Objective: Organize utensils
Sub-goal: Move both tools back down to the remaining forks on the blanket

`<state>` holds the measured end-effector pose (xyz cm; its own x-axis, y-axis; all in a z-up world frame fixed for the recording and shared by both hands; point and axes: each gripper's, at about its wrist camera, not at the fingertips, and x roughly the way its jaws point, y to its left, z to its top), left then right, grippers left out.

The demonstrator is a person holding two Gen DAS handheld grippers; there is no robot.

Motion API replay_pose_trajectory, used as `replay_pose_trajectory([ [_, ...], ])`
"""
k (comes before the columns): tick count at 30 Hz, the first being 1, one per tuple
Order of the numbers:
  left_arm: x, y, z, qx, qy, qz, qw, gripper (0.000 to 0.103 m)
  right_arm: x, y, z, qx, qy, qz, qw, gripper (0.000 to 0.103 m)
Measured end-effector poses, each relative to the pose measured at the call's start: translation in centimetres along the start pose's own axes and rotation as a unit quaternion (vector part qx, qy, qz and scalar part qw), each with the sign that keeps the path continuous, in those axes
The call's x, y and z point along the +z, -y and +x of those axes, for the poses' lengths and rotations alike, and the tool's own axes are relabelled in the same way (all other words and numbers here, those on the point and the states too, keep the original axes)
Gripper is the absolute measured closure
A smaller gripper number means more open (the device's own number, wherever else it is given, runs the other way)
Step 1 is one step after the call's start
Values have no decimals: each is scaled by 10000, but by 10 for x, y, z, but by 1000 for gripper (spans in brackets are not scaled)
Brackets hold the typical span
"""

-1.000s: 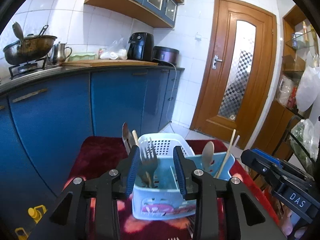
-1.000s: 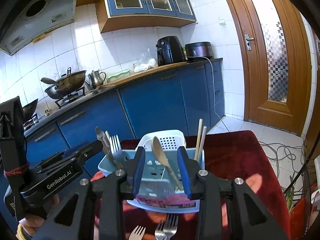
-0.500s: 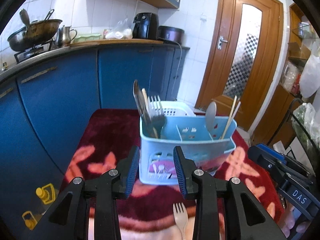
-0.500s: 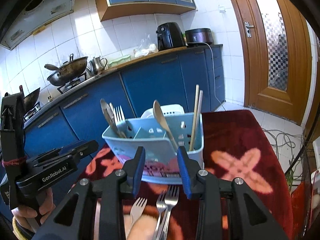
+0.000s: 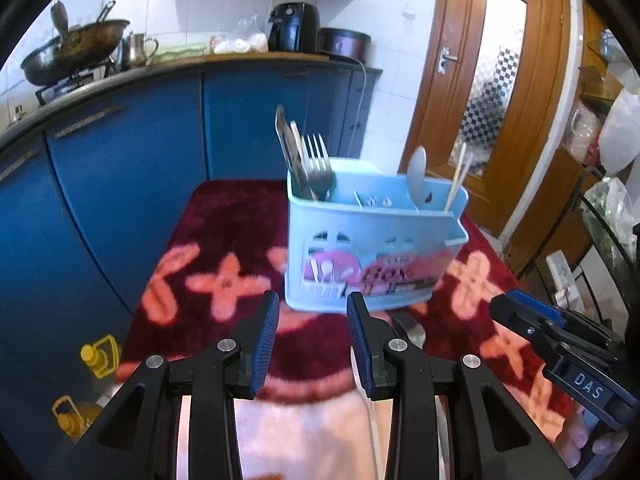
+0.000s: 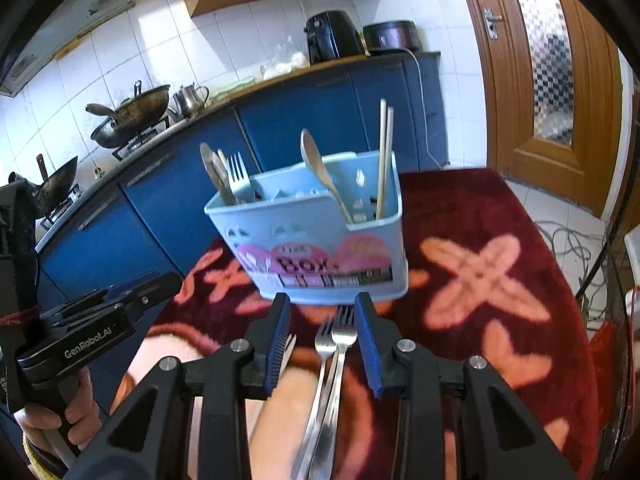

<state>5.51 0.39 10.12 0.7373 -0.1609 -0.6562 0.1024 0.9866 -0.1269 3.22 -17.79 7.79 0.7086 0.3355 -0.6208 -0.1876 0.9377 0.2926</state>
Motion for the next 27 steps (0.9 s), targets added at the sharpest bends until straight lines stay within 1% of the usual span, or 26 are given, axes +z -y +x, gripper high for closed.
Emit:
replay_pose_trajectory([
  [3,-11,0,3,-77,-210,-34,9997,67,-8,3,3,-37,-194,44,9998,67],
  [8,-29,-1,20,-400,-707,-241,9964,67,-19,8,11,-79,-450,93,9989,67],
  [20,-56,7,64,-496,-1390,-252,9887,67,-38,31,31,-155,-826,351,9958,67],
  [27,-62,11,83,-501,-1587,-201,9858,67,-42,42,37,-73,-916,503,9945,67],
])
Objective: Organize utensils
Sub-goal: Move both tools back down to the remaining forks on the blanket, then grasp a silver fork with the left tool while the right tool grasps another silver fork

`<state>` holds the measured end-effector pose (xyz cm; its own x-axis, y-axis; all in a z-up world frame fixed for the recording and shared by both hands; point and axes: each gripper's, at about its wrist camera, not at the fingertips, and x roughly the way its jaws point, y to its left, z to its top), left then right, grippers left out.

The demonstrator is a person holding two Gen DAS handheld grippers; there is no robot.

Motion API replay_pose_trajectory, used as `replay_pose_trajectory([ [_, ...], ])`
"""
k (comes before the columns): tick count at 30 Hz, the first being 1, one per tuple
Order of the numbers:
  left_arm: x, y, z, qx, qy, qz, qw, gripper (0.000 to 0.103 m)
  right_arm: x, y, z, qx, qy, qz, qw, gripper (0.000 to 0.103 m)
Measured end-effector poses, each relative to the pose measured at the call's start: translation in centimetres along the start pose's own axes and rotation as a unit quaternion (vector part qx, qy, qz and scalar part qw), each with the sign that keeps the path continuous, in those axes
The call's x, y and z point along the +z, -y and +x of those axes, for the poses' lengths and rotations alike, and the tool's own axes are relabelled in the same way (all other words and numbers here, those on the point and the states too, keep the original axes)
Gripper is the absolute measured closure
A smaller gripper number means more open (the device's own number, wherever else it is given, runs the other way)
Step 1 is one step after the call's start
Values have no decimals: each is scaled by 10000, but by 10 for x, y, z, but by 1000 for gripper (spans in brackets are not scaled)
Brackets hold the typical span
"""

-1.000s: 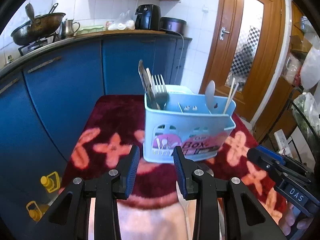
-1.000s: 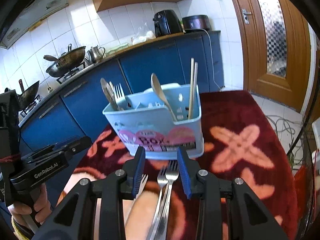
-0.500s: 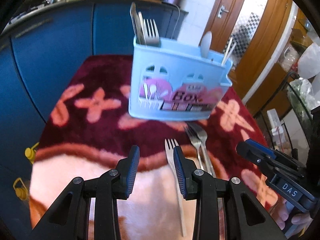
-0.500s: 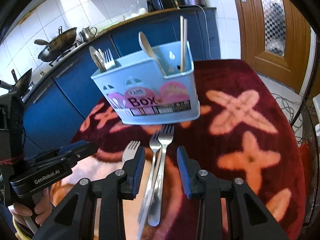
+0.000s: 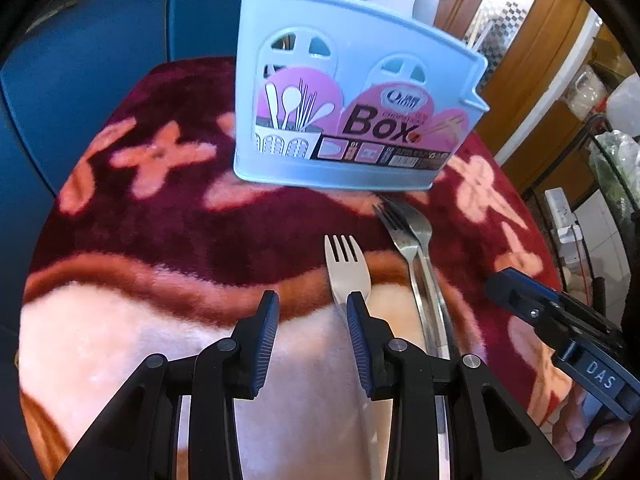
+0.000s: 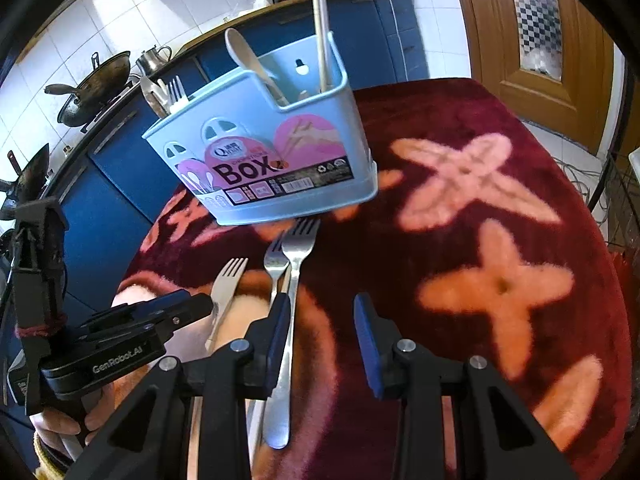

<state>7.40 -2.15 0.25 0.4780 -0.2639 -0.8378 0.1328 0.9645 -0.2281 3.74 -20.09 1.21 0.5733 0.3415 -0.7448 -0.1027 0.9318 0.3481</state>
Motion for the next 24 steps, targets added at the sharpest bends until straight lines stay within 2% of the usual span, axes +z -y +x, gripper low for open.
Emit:
replay_pose_trajectory([
  [10,5,7,11,-215,63,82,9997,67,0,11,9,59,-93,100,9999,67],
  [16,4,17,14,-168,136,254,9994,68,0,16,11,71,-105,138,9998,67],
  [18,3,18,13,-238,174,292,9991,80,1,17,12,77,-107,157,9998,67],
  [19,2,18,12,-353,175,275,9988,92,1,17,13,83,-104,162,9998,67],
  [20,2,19,12,-431,179,245,9986,99,1,18,13,85,-102,162,9998,67],
  [24,1,22,5,-395,397,299,9980,99,4,17,13,84,-88,137,9998,67],
])
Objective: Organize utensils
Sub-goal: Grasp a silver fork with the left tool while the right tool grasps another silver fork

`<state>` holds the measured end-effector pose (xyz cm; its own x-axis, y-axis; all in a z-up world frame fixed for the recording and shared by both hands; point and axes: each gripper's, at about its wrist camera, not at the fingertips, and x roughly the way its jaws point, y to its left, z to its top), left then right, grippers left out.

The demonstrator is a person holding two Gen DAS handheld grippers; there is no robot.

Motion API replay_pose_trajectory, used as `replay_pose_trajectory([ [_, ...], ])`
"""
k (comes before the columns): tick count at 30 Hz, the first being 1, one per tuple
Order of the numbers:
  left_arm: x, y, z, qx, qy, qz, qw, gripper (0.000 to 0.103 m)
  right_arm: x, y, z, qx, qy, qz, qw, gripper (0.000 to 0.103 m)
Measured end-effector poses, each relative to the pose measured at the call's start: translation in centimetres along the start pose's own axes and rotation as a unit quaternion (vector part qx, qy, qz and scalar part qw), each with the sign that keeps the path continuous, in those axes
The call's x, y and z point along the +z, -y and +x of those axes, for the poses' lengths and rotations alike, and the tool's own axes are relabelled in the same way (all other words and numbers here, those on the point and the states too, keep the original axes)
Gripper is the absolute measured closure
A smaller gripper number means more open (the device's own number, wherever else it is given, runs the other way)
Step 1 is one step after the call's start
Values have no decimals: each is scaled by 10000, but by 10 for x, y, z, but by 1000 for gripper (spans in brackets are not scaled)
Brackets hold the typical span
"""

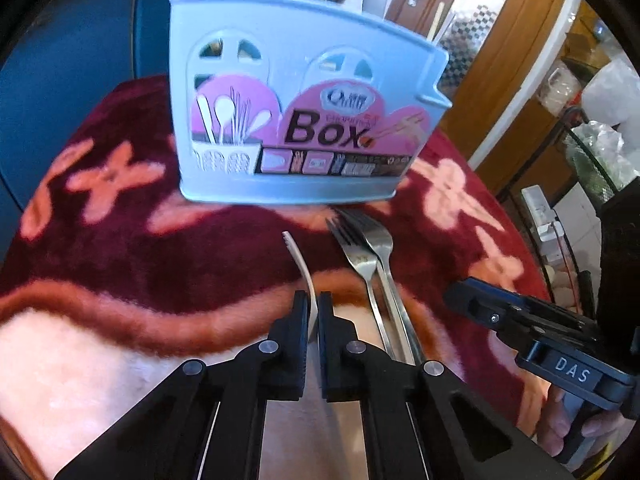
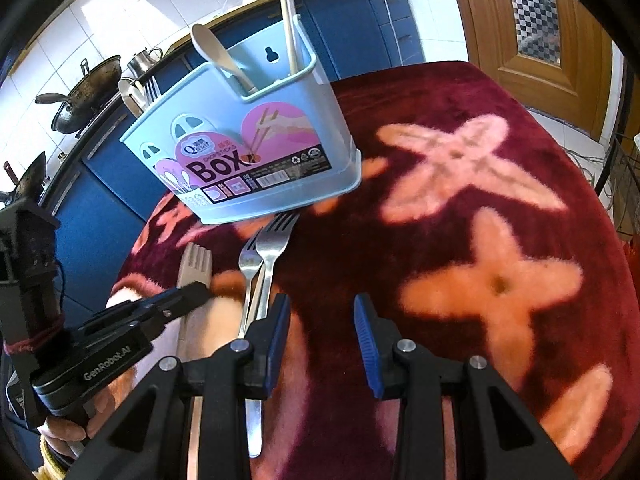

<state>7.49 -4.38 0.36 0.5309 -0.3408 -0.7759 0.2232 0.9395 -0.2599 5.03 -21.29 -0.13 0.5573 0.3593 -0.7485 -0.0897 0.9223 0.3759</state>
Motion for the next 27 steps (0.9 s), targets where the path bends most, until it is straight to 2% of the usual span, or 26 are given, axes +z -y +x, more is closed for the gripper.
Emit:
replay_pose_trajectory([
  [10,7,-17,-17,282,338,-29,9990,99,17,-11,19,331,-149,25,9993,67],
  [18,6,-26,-12,489,278,-38,9984,99,32,-13,42,546,-302,177,9979,67],
  [27,7,-37,-2,518,196,-168,9983,99,42,-8,58,773,-361,309,9959,68],
])
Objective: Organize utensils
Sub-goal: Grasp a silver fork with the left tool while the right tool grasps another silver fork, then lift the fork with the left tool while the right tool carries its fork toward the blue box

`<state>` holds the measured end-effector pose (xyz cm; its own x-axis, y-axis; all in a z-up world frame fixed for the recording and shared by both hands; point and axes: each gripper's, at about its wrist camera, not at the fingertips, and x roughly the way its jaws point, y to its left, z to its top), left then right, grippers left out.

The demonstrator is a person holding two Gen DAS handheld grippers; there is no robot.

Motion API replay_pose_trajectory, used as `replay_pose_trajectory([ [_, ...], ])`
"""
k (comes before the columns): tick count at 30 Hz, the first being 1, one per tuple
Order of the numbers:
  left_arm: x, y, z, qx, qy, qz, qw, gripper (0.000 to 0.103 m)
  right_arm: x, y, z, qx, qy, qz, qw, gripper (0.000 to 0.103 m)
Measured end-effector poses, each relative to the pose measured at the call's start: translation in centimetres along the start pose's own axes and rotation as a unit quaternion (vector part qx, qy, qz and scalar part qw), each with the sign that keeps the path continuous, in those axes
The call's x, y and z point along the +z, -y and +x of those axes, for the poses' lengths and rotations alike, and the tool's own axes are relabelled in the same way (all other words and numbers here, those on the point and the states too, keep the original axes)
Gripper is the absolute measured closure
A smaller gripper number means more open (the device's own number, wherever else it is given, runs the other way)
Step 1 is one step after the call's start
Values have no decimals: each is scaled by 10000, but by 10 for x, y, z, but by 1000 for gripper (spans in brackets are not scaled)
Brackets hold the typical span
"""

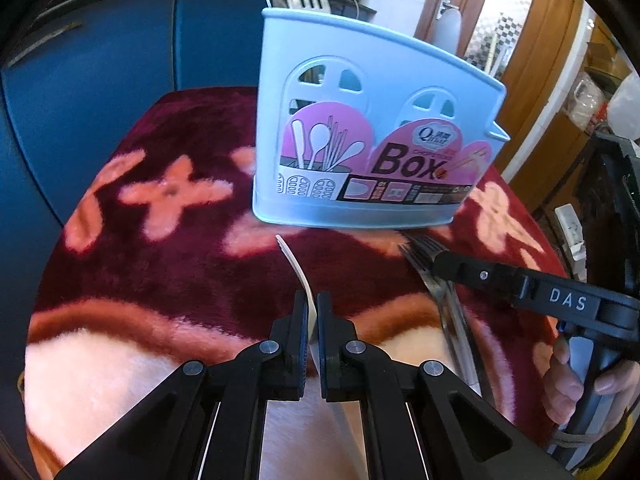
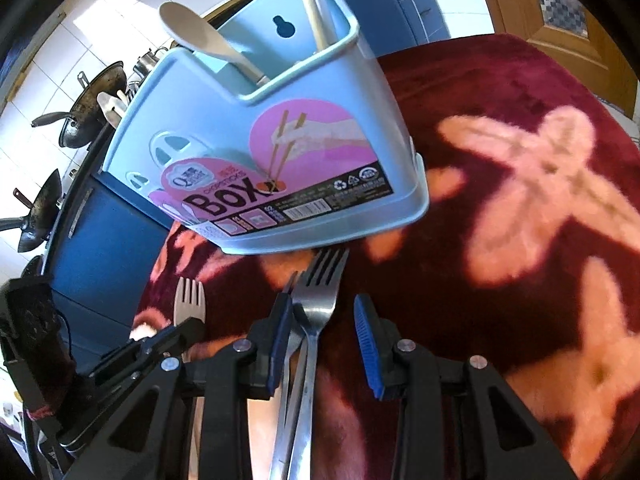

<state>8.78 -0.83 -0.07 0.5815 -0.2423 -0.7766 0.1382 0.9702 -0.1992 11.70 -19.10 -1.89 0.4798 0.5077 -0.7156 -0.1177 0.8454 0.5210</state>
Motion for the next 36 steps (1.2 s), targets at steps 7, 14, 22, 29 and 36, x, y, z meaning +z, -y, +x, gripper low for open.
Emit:
replay_pose_trajectory([
  [7,0,-1,4,3,-27,-13,10000,99,1,4,-1,198,90,116,9997,77],
  [14,0,-1,3,-5,-18,-17,10000,99,-2,5,-10,229,231,204,9993,77],
  [22,0,-2,-2,-21,56,-17,10000,99,-10,-1,-38,238,574,46,9981,78],
  [29,-1,0,-16,-51,265,17,9996,99,-21,-15,-68,224,1034,-269,9940,78],
  [36,-2,5,-38,-118,547,33,9984,99,-32,-31,-93,210,1448,-471,9881,78],
])
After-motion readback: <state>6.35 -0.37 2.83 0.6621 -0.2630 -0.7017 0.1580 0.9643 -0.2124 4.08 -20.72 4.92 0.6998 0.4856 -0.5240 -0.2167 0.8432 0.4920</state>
